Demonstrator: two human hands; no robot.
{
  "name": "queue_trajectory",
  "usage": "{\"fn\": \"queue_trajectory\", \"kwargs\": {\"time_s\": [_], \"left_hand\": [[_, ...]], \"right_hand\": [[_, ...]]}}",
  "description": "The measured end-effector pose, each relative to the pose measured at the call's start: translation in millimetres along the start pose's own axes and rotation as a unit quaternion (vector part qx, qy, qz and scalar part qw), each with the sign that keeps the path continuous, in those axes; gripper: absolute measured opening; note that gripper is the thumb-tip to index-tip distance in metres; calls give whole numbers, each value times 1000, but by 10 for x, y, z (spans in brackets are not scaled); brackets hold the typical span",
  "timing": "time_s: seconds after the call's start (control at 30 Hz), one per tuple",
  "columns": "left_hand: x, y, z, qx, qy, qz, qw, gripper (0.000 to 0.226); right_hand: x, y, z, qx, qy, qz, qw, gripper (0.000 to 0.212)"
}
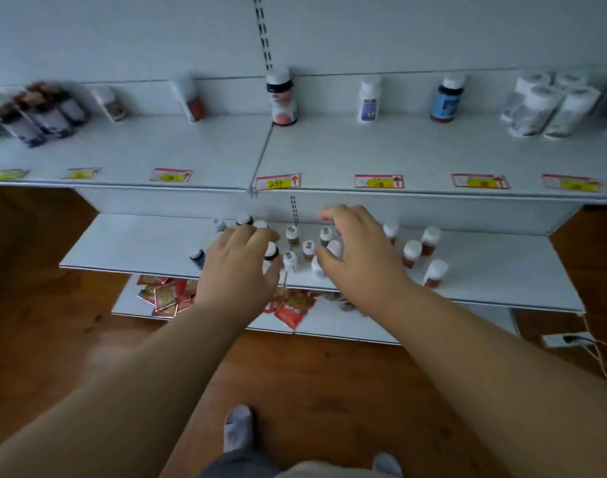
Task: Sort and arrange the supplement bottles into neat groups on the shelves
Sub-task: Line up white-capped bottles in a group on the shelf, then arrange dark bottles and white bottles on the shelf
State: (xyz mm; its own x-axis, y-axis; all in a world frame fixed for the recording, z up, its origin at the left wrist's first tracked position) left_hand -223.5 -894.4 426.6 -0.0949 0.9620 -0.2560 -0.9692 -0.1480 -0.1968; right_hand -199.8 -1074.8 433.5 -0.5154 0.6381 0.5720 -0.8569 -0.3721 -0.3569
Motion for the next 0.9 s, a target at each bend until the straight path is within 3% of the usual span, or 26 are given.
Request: {"fn": "queue_trajectory", "kwargs": {"time_s": [0.17,0.47,0.73,0.9], "left_hand": [[1184,-90,21,23,10,31,999,39],[3282,-725,-385,109,32,55,992,40],[4205,-1342,-1919,182,76,135,971,46],[4538,-1564,-2937,181,156,191,952,46]], "right_hand": [[616,-435,-947,24,19,8,1000,40],[1288,-1198,-3028,74,-12,-82,994,43],[321,-1584,-4819,121,-33,-163,979,40],[-486,-1650,-5729,95,-52,-193,975,40]]}}
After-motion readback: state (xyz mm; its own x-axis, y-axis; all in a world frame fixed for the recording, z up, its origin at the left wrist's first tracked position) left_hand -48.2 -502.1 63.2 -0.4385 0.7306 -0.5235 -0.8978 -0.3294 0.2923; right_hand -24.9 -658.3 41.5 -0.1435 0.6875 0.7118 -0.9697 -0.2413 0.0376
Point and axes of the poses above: each hand's wrist, its own y-axis away from the middle knuckle, its own z-axis out of the back of the hand, x = y × z, the point moved 2 cm from there along -y, towards the middle knuckle, and after that the axes turned 12 degrees about z, right-handed, at the moved point
